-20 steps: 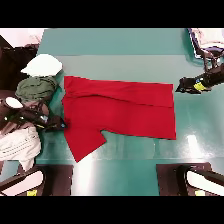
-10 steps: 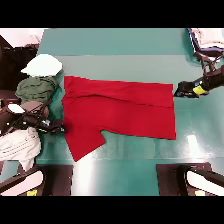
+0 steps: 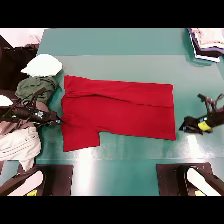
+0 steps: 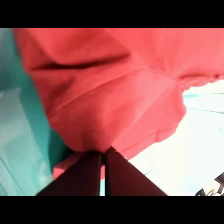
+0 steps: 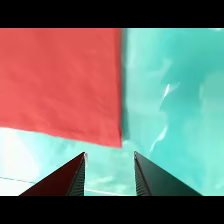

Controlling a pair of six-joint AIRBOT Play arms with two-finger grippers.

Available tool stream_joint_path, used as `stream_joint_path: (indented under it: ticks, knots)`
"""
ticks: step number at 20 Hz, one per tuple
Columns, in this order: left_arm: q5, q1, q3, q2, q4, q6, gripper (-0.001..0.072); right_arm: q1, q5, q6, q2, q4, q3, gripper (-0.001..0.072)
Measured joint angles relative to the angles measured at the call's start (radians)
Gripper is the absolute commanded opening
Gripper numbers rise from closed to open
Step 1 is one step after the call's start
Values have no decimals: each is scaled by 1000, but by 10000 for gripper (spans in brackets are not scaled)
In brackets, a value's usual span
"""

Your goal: Fold the shirts.

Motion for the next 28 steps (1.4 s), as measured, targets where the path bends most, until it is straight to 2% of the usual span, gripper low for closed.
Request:
stream_joint_path:
  ticks: [5,10,12,13,17,24,28]
  knots:
    - [-6,0,4,6,-2,0,23,-95,-64,-62,21,82,-154,337]
    - [-6,0,5,8,-1,0,23,-114,-110,-79,-33,158,-193,297]
    - [-6,0,5,8,0,0,23,-116,-127,-85,-45,170,-199,77]
    - [-6,0,5,8,0,0,23,-116,-139,-89,-46,169,-200,18]
    - [-6,0,5,13,11,-2,20,-117,-150,-118,-3,164,-187,15]
    - [-89,0,6,197,74,-103,21,-117,42,-83,169,7,-1,15]
    - [-119,0,20,259,18,-137,21,-105,63,-60,185,5,81,15]
